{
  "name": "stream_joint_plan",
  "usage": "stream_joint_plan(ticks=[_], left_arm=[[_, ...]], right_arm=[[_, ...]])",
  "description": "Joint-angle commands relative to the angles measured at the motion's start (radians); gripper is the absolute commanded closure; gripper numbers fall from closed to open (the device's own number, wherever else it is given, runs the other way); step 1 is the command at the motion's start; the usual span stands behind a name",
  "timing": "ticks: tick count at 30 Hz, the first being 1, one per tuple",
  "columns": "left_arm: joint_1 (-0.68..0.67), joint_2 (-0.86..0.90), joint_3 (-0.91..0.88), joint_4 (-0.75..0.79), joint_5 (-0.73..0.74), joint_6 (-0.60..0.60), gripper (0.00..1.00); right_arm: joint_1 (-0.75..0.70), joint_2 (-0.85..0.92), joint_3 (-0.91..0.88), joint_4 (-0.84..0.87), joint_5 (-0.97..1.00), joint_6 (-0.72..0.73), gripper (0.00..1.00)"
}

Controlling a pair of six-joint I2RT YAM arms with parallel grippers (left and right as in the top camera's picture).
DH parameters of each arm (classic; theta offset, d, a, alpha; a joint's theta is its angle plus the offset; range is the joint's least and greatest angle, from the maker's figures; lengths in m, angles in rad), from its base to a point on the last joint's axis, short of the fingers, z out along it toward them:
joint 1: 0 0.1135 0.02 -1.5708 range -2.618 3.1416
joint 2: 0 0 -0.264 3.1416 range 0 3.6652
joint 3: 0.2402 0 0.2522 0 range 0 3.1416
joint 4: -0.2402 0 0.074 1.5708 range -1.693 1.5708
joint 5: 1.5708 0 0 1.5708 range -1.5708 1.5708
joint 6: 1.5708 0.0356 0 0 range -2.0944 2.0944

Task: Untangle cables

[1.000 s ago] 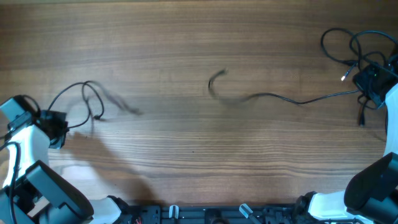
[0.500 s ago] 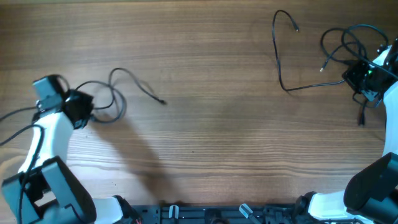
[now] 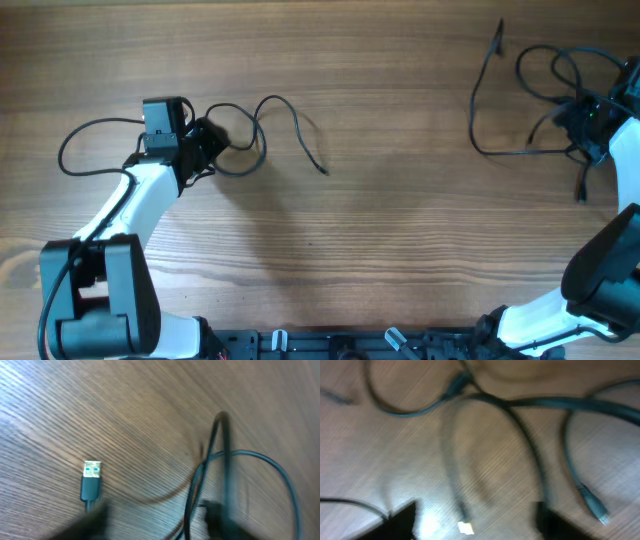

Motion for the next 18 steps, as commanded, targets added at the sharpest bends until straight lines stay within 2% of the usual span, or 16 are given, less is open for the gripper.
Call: stream_joint_plan(ticks=[1,5,7,8,10,11,13,18], left_arm=[[0.001,-0.093,0.059,0.004,0.047,0.058,0.0],[0.001,-0.163,0.06,-0.024,0.047,0.058,0.0],[0.001,-0.165,0.06,-0.079,0.047,0.059,0.0],[0.001,-0.164,0.06,-0.103,0.046,0.059,0.0],[0.001,-0.163,0.06,-0.156,0.046,0.059,0.0],[0.001,-0.163,0.06,-0.175,0.047,0.067,0.0],[0.001,-0.163,0.06,-0.188,0.046,0.074,0.0],[0.001,-0.163,0.06,-0.193,0.047,0.077,0.0]], right_arm=[[-0.002,-0.047,0.01,0.042,-0.17,-0.087,0.0],[0.0,-0.047,0.009,0.051,-0.389,-0.224,0.0],[0.0,-0.047,0.008,0.038,-0.403,-0.243,0.0],[0.0,-0.047,0.008,0.005,-0.312,-0.215,0.0],[0.002,-0.046,0.006,-0.15,0.167,0.008,0.0],[0.006,-0.045,0.001,-0.185,0.267,0.031,0.0],[0.008,-0.046,0.001,-0.202,0.272,0.125,0.0],[0.008,-0.061,0.043,-0.206,0.266,0.109,0.0]])
